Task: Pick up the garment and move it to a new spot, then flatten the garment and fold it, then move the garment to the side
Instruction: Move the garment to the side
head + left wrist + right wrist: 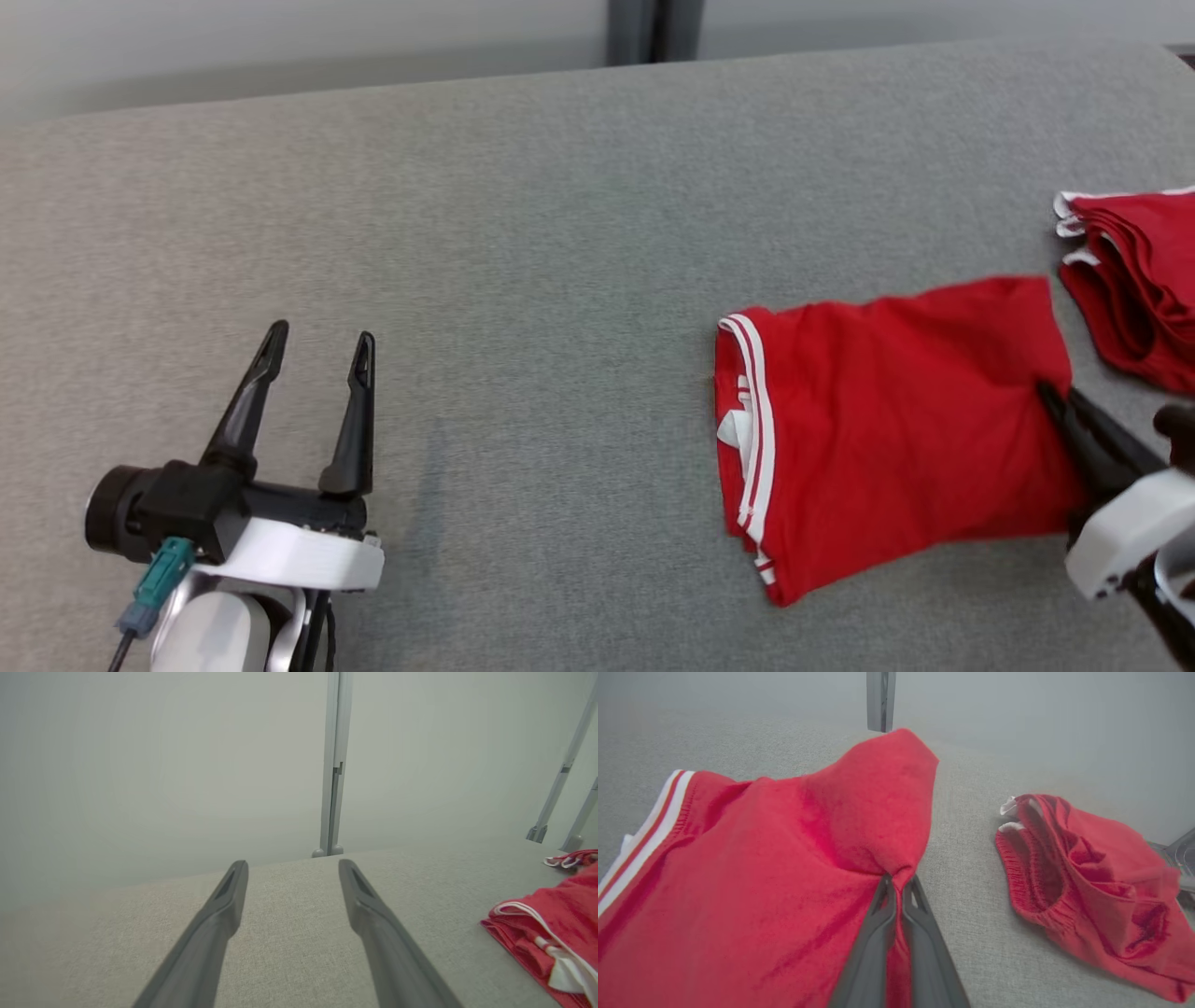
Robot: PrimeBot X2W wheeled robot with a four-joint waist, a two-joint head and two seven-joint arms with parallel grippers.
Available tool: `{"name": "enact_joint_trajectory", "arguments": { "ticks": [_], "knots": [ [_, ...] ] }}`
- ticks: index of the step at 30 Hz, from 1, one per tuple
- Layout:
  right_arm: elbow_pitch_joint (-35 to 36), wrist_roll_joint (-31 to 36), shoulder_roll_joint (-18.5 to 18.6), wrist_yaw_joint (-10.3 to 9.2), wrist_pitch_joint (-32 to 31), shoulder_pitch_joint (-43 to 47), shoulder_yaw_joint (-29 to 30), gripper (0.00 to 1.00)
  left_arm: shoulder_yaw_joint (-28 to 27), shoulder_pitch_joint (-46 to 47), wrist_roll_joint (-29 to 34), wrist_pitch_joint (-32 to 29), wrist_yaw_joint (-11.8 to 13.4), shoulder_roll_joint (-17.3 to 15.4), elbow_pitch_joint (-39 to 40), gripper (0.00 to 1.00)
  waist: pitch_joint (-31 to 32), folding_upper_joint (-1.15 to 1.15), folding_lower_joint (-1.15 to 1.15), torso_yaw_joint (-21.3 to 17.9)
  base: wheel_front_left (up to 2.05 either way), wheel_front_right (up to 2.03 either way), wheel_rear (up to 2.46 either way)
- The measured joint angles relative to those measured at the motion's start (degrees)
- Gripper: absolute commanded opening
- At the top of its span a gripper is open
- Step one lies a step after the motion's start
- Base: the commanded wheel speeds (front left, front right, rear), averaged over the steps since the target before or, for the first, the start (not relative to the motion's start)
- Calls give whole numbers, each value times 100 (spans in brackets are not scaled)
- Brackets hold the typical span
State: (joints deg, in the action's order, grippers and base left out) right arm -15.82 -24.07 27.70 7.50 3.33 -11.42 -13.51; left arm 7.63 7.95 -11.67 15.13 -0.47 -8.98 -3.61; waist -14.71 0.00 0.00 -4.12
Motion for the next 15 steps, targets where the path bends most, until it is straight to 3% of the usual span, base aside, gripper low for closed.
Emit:
{"name": "enact_joint_trajectory", "arguments": {
  "ticks": [8,15],
  "knots": [
    [-119,-93,138,0,-20,-1194,-14,0,21,343,66,-116,-78,-204,256,100,-562,0,0,-312,0,0,0],
    [-435,-144,646,0,149,-1864,334,0,37,581,108,-185,-149,-374,520,100,-1171,0,0,-442,0,0,0]
  ]
}}
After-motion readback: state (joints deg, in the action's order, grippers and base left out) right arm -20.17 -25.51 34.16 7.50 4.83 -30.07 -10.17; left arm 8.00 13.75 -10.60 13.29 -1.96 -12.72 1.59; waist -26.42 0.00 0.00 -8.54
